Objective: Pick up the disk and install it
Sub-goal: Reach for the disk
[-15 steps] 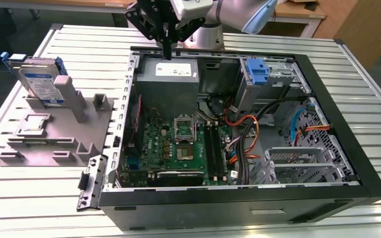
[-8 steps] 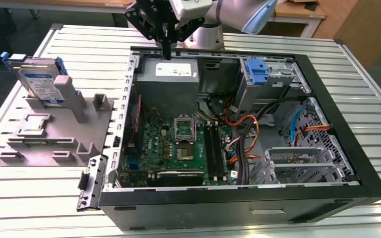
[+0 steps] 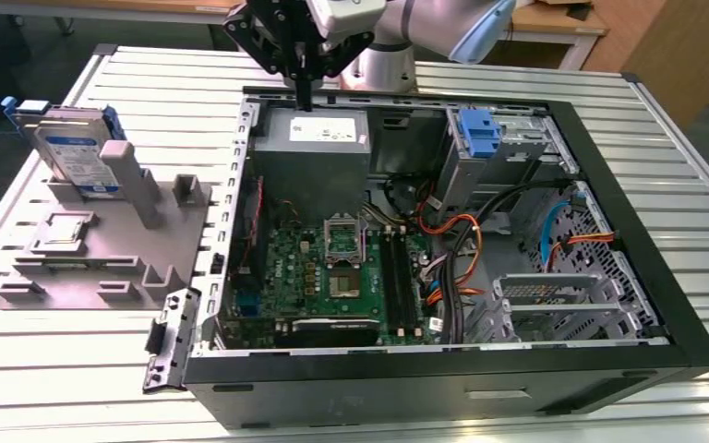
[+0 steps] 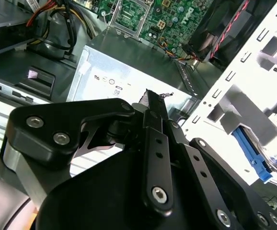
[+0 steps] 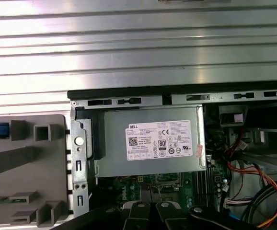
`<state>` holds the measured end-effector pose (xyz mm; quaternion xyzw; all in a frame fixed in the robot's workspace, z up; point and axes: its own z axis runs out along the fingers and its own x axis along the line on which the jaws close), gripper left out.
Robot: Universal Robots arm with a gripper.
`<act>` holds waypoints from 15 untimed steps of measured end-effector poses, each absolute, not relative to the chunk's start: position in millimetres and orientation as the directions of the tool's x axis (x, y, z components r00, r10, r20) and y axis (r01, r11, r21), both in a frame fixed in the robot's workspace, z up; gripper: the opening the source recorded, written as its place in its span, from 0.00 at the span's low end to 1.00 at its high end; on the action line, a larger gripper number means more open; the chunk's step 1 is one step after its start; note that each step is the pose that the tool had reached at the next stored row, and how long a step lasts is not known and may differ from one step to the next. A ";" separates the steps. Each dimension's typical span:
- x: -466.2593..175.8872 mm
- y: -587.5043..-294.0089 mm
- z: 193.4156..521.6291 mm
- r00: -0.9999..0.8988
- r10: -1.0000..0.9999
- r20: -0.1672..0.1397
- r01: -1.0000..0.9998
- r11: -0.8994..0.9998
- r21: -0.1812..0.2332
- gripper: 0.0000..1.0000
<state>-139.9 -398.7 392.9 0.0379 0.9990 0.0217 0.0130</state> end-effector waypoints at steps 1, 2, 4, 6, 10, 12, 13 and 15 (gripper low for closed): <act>-140.5 -398.5 392.9 -0.997 0.076 -0.024 0.075 0.996 0.044 0.10; -141.4 -398.1 392.8 -0.997 0.076 -0.024 0.075 0.996 0.044 0.10; -143.0 -395.8 392.7 -0.997 0.076 -0.024 0.075 0.996 0.044 0.10; -144.9 -392.7 392.6 -0.997 0.076 -0.024 0.075 0.996 0.044 0.10; -150.5 -387.5 392.5 -0.997 0.076 -0.024 0.075 0.996 0.044 0.10; -155.4 -387.1 392.3 -0.997 0.076 -0.024 0.075 0.996 0.044 0.10; -157.7 -386.9 392.3 -0.997 0.076 -0.024 0.075 0.996 0.044 0.10; -161.6 -386.7 392.1 -0.997 0.076 -0.024 0.075 0.996 0.044 0.10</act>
